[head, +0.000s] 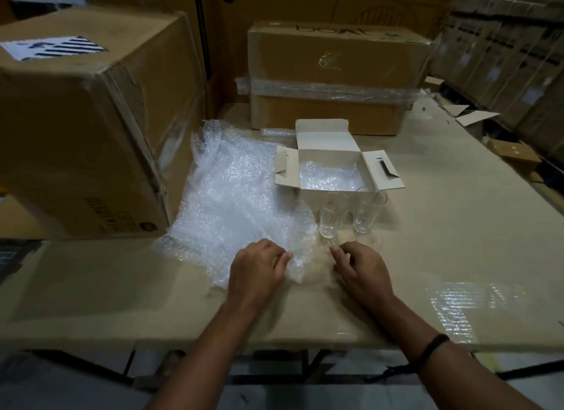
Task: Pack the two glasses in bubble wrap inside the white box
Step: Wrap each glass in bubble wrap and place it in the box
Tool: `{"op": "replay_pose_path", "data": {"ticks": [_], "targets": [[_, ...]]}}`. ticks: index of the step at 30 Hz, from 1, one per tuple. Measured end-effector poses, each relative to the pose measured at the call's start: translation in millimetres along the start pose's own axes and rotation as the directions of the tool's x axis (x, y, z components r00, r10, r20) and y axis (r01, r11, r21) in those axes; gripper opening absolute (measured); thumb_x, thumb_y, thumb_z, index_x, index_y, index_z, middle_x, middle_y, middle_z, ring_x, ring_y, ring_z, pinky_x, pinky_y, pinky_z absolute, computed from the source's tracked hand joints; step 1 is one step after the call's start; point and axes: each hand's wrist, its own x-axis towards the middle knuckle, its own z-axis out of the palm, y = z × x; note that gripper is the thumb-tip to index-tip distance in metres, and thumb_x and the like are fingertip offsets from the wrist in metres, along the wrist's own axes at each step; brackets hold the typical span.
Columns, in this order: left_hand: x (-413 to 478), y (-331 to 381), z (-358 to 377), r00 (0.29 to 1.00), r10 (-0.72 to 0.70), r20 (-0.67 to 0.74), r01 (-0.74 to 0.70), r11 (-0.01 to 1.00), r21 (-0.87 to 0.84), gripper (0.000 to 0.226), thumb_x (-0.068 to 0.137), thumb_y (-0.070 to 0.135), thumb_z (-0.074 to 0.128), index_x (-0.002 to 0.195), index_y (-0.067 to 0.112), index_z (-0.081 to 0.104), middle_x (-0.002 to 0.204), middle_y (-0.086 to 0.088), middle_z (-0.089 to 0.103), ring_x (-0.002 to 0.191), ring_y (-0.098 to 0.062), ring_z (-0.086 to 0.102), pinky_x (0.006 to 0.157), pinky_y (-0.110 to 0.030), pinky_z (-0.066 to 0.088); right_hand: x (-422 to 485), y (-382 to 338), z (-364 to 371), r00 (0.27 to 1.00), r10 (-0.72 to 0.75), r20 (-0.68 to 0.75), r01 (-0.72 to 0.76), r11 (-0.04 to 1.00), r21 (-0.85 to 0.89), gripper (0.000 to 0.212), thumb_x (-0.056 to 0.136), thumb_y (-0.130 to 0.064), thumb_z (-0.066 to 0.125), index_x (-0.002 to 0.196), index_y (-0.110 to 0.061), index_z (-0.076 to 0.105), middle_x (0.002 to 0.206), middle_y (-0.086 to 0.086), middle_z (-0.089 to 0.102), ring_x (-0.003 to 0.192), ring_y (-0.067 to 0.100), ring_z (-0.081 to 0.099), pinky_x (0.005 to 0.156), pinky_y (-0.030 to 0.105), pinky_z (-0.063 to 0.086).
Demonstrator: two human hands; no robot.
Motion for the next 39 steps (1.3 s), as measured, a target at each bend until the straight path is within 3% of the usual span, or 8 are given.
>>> {"op": "replay_pose_path", "data": {"ticks": [6,10,13,18,23,27,32,39], "targets": [[-5,-8,-9,0.998,0.047,0.033,-0.044,0.995,-0.093,0.028,0.087,0.042,0.059,0.097,0.021,0.074,0.096,0.006,0.070,0.092,-0.016,0.060,0.080,-0.037,0.048,15,-49,22,0.959,0.209,0.189,-0.259,0.919,0.298,0.021,0.086,-0.044,0.069,0.090,-0.023,0.070,0.068,-0.011,0.063,0.063,0.004,0.060,0.065,0.025,0.045],[-22,-9,-24,0.915,0.225,-0.334,-0.216,0.974,0.065,0.018,0.082,0.031,0.067,0.090,0.016,0.072,0.093,-0.001,0.064,0.092,-0.017,0.055,0.081,-0.033,0.036,27,-65,24,0.948,0.226,0.224,-0.302,0.858,0.415,0.018,0.088,-0.027,0.068,0.074,-0.015,0.069,0.060,-0.010,0.058,0.055,0.005,0.052,0.061,0.026,0.043],[-37,-3,-19,0.863,0.483,-0.145,-0.484,0.874,0.032,0.017,0.088,0.024,0.061,0.086,0.011,0.071,0.091,-0.006,0.067,0.085,-0.024,0.059,0.079,-0.035,0.041,42,-90,10,0.943,0.171,0.285,-0.310,0.762,0.568,0.019,0.092,-0.017,0.061,0.081,-0.001,0.062,0.069,0.005,0.057,0.066,0.015,0.054,0.062,0.030,0.042],[-13,-16,-6,0.971,-0.028,0.236,-0.059,0.934,0.354,0.058,0.092,0.047,0.038,0.148,0.027,0.037,0.157,-0.003,0.030,0.143,-0.029,0.028,0.116,-0.049,0.015,74,-128,-16,0.872,0.198,0.447,-0.488,0.293,0.823,0.015,0.095,-0.004,0.048,0.085,-0.003,0.059,0.079,0.009,0.064,0.078,0.022,0.069,0.079,0.035,0.054],[9,-46,-18,0.899,-0.249,0.359,0.031,0.856,0.517,0.052,0.099,0.056,0.023,0.146,0.037,0.034,0.158,0.003,0.029,0.142,-0.029,0.028,0.115,-0.055,-0.003,71,-127,-25,0.821,0.154,0.550,-0.550,-0.043,0.834,0.011,0.095,-0.004,0.045,0.093,-0.002,0.056,0.088,0.015,0.063,0.069,0.024,0.068,0.067,0.034,0.061],[25,-72,-37,0.894,-0.337,0.294,0.116,0.810,0.575,0.056,0.097,0.044,0.043,0.150,0.029,0.032,0.162,0.002,0.018,0.149,-0.021,0.008,0.118,-0.052,-0.003,54,-105,-30,0.814,0.173,0.554,-0.570,0.064,0.819,0.015,0.097,-0.004,0.046,0.106,-0.001,0.058,0.086,0.012,0.064,0.059,0.015,0.065,0.057,0.027,0.058],[48,-79,-49,0.906,-0.376,0.193,0.233,0.825,0.516,0.068,0.088,0.053,0.052,0.147,0.024,0.035,0.160,0.004,0.021,0.148,-0.021,0.010,0.115,-0.054,0.001,31,-49,-53,0.839,0.292,0.459,-0.542,0.521,0.660,0.009,0.095,0.000,0.054,0.091,-0.007,0.058,0.071,0.007,0.055,0.049,0.012,0.049,0.046,0.023,0.048],[24,-71,-39,0.993,-0.103,-0.063,0.115,0.961,0.251,0.043,0.067,0.036,0.056,0.105,0.028,0.073,0.141,-0.001,0.050,0.136,-0.028,0.032,0.104,-0.046,0.013,32,22,-92,0.860,0.397,0.319,-0.492,0.811,0.317,0.015,0.093,0.004,0.053,0.090,-0.003,0.066,0.062,0.010,0.052,0.042,0.014,0.042,0.038,0.021,0.036]]}}
